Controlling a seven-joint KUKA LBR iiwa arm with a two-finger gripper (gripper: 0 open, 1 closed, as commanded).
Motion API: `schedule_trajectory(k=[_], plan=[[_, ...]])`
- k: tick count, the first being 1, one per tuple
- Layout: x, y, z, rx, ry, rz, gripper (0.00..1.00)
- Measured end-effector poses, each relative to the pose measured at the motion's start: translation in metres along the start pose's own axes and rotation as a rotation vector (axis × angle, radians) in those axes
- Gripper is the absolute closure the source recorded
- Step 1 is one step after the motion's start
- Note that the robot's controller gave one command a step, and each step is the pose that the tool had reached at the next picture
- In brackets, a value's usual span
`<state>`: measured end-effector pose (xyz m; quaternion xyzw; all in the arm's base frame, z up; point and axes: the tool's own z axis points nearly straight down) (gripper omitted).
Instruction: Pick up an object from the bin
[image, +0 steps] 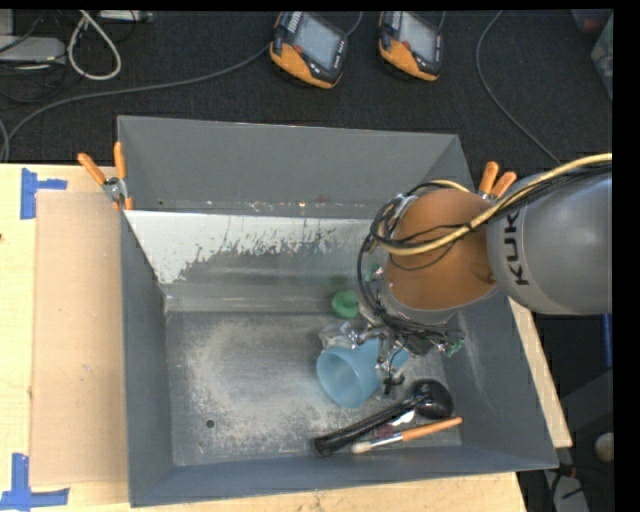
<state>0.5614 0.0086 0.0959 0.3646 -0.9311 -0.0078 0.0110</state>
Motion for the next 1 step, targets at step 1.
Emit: schedule_trajectory(k=[1], plan=[[-0.0007,0.0003,-0.0215,0.000,-0.001,0.002,1.00]])
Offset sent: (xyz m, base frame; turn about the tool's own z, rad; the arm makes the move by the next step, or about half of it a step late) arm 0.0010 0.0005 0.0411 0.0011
